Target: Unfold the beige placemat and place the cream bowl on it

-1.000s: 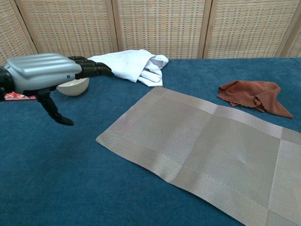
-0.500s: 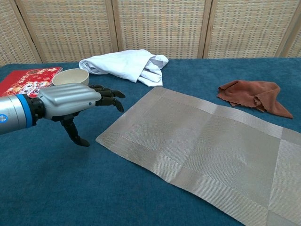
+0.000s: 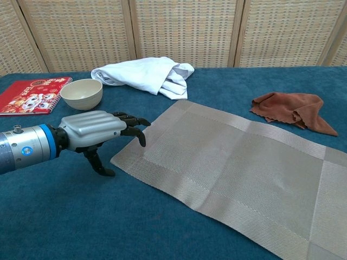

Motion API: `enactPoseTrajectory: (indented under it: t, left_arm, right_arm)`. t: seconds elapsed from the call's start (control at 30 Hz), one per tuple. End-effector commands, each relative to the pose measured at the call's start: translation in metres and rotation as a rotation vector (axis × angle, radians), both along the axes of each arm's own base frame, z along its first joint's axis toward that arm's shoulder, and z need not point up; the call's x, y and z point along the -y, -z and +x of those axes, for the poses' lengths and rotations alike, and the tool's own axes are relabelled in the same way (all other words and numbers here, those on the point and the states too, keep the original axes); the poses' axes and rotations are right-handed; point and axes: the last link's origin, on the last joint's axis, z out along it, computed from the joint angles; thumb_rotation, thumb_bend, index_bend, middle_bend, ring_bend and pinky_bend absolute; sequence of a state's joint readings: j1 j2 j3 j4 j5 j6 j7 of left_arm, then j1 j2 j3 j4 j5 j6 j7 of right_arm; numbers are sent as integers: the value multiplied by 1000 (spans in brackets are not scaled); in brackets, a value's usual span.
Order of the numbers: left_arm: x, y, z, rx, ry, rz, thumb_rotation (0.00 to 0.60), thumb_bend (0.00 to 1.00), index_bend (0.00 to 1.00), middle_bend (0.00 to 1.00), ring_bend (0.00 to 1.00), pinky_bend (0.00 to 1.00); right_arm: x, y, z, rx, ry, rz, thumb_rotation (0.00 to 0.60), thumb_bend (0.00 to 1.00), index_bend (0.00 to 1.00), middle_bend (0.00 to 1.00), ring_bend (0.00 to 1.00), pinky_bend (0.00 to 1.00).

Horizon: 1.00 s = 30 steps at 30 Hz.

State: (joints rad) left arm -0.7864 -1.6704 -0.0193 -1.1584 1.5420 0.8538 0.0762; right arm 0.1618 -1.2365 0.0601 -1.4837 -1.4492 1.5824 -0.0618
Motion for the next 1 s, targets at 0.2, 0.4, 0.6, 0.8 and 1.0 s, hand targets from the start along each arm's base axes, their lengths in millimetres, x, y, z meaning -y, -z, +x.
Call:
enactPoseTrajectory:
  t: [0.2,0.4,0.6,0.8,1.0]
  left_arm:
    - [-7,6,4,5,-6,11,600,199,262,0,0,0]
    - [-12,7,4,4,-20,19,600,227,262,0,0,0]
    - [-14,7,6,-11,-9,25,600,235,262,0,0,0]
    - [-14,9,7,-17,-7,23,600,369,262,0,0,0]
    - [-16,9,8,-24,-3,30,600,423,262,0,0,0]
  right_arm:
    - [0,0,0,0,3,3,600,0,0,0,0,0]
    - [0,0,0,1,5,3,600,0,0,0,0,0]
    - [0,0,0,2,3,0,600,0,0,0,0,0]
    - [0,-1,1,2,2,-2,600,0,0,0,0,0]
    - [0,-2,1,6,-1,-1,600,0,0,0,0,0]
